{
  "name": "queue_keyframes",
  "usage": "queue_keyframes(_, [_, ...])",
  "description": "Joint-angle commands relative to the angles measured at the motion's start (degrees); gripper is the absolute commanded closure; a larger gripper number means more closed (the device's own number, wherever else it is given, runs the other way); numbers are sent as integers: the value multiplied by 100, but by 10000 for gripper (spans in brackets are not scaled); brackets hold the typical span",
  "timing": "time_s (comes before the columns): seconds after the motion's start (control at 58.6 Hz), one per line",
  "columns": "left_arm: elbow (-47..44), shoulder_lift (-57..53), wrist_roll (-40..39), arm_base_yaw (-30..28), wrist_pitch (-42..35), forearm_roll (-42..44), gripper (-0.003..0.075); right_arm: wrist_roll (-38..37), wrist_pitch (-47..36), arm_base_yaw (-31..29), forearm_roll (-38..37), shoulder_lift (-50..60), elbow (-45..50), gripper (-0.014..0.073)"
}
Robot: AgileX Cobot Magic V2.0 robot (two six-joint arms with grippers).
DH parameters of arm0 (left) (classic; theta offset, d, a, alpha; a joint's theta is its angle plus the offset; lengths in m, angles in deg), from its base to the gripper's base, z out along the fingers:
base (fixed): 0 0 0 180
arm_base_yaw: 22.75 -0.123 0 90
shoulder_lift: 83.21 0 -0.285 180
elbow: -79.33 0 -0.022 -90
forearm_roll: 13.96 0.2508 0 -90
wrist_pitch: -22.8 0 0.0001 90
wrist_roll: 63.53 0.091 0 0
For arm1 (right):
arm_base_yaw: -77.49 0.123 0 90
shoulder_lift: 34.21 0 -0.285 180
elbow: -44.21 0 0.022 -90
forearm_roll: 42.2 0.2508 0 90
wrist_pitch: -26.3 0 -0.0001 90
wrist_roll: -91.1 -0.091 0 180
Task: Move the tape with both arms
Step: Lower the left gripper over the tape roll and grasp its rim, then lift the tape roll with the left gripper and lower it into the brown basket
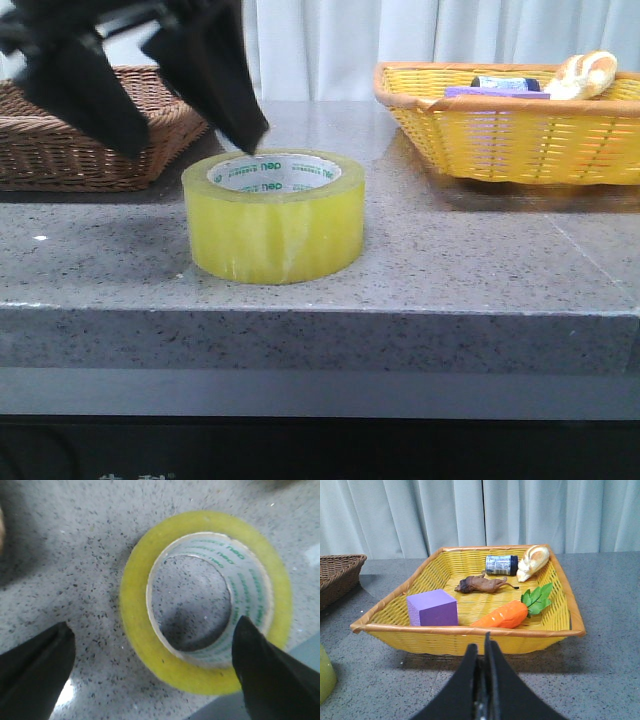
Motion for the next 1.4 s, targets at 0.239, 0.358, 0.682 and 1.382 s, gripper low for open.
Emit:
queue_keyframes(0.239, [410, 478, -51, 38, -400, -127, 129, 4, -493, 7, 17, -58, -159, 663])
queue_keyframes(0.358, [410, 478, -51, 38, -400, -127, 280, 4, -493, 7, 17, -58, -159, 663])
queue_keyframes(0.682, [523, 418, -51, 38, -278, -101, 650, 4, -500, 7, 17, -58, -159, 663])
queue_keyframes(1.382, [3363, 569, -51, -2300, 11, 1143, 649, 4, -435, 7, 17, -58, -159, 663])
